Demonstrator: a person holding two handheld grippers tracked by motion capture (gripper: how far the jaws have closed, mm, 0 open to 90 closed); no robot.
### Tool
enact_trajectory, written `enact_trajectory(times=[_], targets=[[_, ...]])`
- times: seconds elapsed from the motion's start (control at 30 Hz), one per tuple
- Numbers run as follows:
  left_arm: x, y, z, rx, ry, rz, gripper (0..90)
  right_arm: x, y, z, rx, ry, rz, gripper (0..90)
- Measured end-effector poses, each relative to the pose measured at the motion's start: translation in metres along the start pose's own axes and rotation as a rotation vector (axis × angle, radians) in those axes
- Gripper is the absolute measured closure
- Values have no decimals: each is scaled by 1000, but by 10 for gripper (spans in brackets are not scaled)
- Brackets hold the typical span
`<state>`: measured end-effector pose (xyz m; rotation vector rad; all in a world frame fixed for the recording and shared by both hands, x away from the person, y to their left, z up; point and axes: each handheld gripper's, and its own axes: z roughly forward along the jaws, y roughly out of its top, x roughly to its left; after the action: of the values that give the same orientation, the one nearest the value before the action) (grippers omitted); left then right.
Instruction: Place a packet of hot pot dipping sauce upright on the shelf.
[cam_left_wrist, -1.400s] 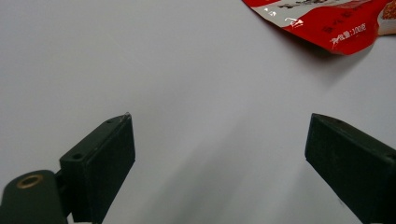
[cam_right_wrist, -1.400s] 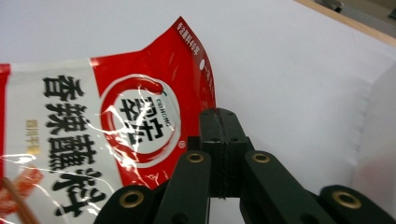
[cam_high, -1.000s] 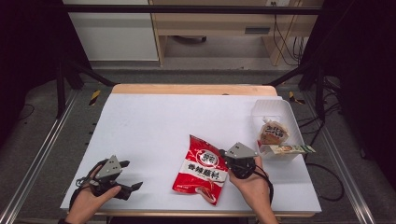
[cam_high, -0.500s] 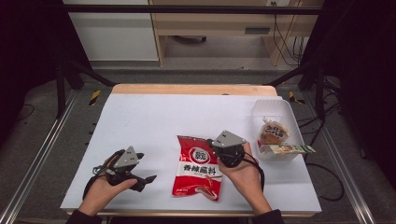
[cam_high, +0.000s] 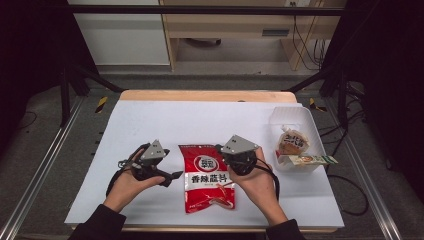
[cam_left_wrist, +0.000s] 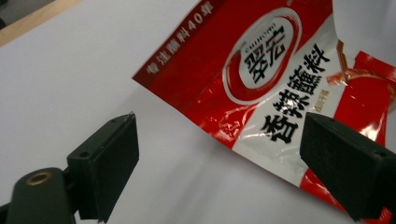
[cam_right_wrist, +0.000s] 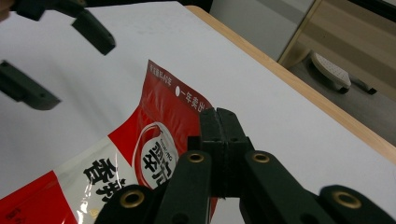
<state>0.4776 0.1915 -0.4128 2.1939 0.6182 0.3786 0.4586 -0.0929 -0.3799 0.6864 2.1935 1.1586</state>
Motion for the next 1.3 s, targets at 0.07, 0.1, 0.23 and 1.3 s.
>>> enact_trajectory(times=[0.07,0.1,0.23,1.3], targets=[[2,4,2,-3,4,2,124,2,1,-2,-5,5,-4,900],[3,6,3,-4,5,2,127,3,1,-3,-8,9,-9,900],[5,11,7,-8,3,0,129,8,3,-6,-18,18,-19,900],[16,20,5,-93,-71,-34,900,2,5,-26,-39,41,-20,900]])
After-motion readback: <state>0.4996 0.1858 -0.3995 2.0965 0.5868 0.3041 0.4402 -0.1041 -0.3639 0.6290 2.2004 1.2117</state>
